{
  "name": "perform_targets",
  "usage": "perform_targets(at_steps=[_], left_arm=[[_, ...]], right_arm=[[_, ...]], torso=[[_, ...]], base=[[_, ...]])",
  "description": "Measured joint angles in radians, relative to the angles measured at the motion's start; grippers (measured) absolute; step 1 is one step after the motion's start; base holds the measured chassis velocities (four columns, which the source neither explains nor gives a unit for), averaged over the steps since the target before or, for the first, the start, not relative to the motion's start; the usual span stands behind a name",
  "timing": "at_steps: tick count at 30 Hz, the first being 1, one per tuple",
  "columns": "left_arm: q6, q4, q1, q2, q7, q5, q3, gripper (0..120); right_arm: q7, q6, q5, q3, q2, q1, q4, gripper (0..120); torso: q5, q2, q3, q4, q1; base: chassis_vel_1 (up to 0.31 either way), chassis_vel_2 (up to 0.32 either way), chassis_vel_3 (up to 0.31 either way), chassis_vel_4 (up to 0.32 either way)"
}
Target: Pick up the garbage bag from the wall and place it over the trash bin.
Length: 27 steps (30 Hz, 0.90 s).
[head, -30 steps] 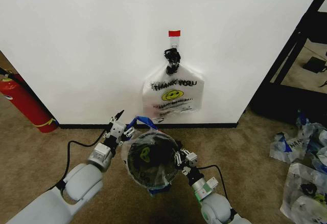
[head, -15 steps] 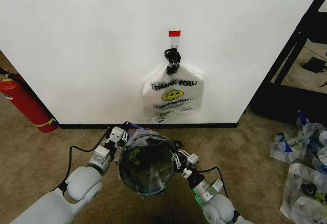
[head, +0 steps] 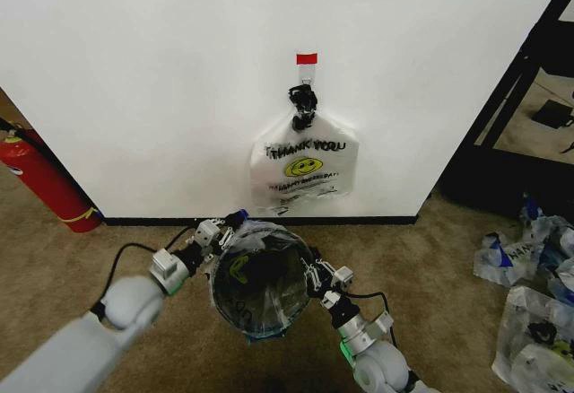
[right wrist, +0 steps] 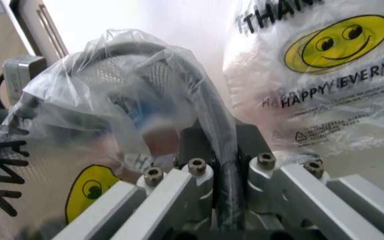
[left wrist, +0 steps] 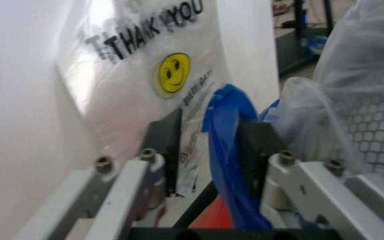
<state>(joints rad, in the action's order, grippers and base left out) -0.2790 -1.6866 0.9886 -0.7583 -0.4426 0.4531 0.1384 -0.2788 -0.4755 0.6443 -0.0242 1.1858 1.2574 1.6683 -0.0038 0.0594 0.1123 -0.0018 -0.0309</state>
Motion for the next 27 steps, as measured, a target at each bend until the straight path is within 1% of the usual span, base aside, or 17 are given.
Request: perform_targets(at_steps=[1, 2, 5, 7, 8, 9, 10, 14, 16, 17, 20, 22, 23, 24, 25, 26, 27], left_arm=[[0.000, 0.000, 0.000, 0.000, 0.000, 0.000, 0.000, 34], [-0.004, 0.007, -0.005, 0.002, -0.015, 0.006, 0.002, 37], [-0.021, 0.043, -0.027, 0.013, -0.107, 0.023, 0.020, 52], [-0.026, 0.067, -0.036, 0.015, -0.155, 0.016, 0.038, 59], [-0.026, 0.067, -0.036, 0.015, -0.155, 0.016, 0.038, 59], [-0.034, 0.088, -0.045, 0.017, -0.191, 0.006, 0.053, 66], [-0.036, 0.101, -0.049, 0.018, -0.210, 0.000, 0.061, 69], [-0.053, 0.141, -0.057, 0.024, -0.228, -0.010, 0.087, 86], [-0.054, 0.144, -0.057, 0.024, -0.230, -0.010, 0.089, 88], [-0.059, 0.152, -0.056, 0.025, -0.240, -0.010, 0.099, 94], [-0.078, 0.158, -0.045, 0.023, -0.250, -0.007, 0.133, 100], [-0.092, 0.126, -0.006, 0.008, -0.208, 0.007, 0.180, 100], [-0.093, 0.105, 0.014, 0.002, -0.175, 0.010, 0.192, 100], [-0.093, 0.105, 0.014, 0.002, -0.175, 0.010, 0.192, 100], [-0.085, 0.034, 0.080, -0.011, -0.080, 0.021, 0.219, 100], [-0.062, -0.031, 0.145, -0.019, -0.010, 0.027, 0.235, 100], [-0.025, -0.095, 0.216, -0.027, 0.056, 0.029, 0.245, 100]], right_arm=[[0.000, 0.000, 0.000, 0.000, 0.000, 0.000, 0.000, 0], [-0.003, 0.000, 0.000, -0.001, -0.001, -0.001, -0.002, 0], [-0.023, 0.003, 0.003, -0.013, -0.009, -0.012, -0.022, 0], [-0.037, 0.004, 0.010, -0.019, -0.012, -0.017, -0.031, 0], [-0.037, 0.004, 0.010, -0.019, -0.012, -0.017, -0.031, 0], [-0.050, 0.004, 0.020, -0.024, -0.014, -0.023, -0.040, 0], [-0.056, 0.004, 0.026, -0.027, -0.015, -0.026, -0.045, 0], [-0.067, 0.003, 0.038, -0.042, -0.015, -0.042, -0.072, 0], [-0.067, 0.003, 0.039, -0.042, -0.015, -0.043, -0.074, 0], [-0.063, 0.003, 0.043, -0.044, -0.013, -0.047, -0.080, 0], [-0.024, 0.003, 0.061, -0.042, -0.004, -0.050, -0.081, 0], [0.033, 0.009, 0.089, -0.035, 0.007, -0.047, -0.071, 0], [0.057, 0.013, 0.096, -0.032, 0.011, -0.043, -0.065, 0], [0.057, 0.013, 0.096, -0.032, 0.011, -0.043, -0.065, 0], [0.117, 0.025, 0.118, -0.025, 0.020, -0.035, -0.048, 0], [0.171, 0.034, 0.132, -0.019, 0.029, -0.028, -0.034, 0], [0.222, 0.043, 0.144, -0.016, 0.037, -0.022, -0.018, 0]], torso=[[0.0000, 0.000, 0.000, 0.0000, 0.000], [0.0000, 0.000, 0.000, 0.0000, 0.000], [0.0001, 0.000, 0.000, 0.0002, 0.000], [0.0000, 0.000, 0.000, 0.0002, 0.000], [0.0000, 0.000, 0.000, 0.0002, 0.000], [0.0003, 0.000, 0.000, 0.0002, 0.000], [0.0003, 0.000, 0.000, 0.0003, 0.000], [0.0002, 0.000, 0.000, 0.0002, 0.000], [0.0001, 0.000, 0.000, 0.0002, 0.000], [0.0000, 0.000, 0.000, 0.0002, 0.000], [0.0002, 0.000, 0.000, 0.0002, 0.000], [0.0001, 0.000, 0.000, 0.0002, 0.000], [0.0002, 0.000, 0.000, 0.0001, 0.000], [0.0002, 0.000, 0.000, 0.0001, 0.000], [0.0003, 0.000, 0.000, -0.0003, 0.000], [0.0003, 0.000, 0.000, -0.0003, 0.000], [0.0004, 0.000, 0.000, -0.0001, 0.000]], base=[[0.000, 0.000, 0.000, 0.000], [0.000, 0.000, 0.000, 0.000], [0.000, 0.000, 0.000, 0.000], [0.000, 0.000, 0.000, 0.000], [0.000, 0.000, 0.000, 0.000], [0.000, 0.000, 0.000, 0.000], [0.000, 0.000, 0.000, 0.000], [0.000, 0.000, 0.000, 0.000], [0.000, 0.000, 0.000, 0.000], [0.000, 0.000, 0.000, 0.000], [0.000, 0.000, 0.000, 0.000], [0.000, 0.000, 0.000, 0.000], [0.000, 0.000, 0.000, 0.000], [0.000, 0.000, 0.000, 0.000], [0.000, 0.000, 0.000, 0.000], [0.000, 0.000, 0.000, 0.000], [0.000, 0.000, 0.000, 0.000]])
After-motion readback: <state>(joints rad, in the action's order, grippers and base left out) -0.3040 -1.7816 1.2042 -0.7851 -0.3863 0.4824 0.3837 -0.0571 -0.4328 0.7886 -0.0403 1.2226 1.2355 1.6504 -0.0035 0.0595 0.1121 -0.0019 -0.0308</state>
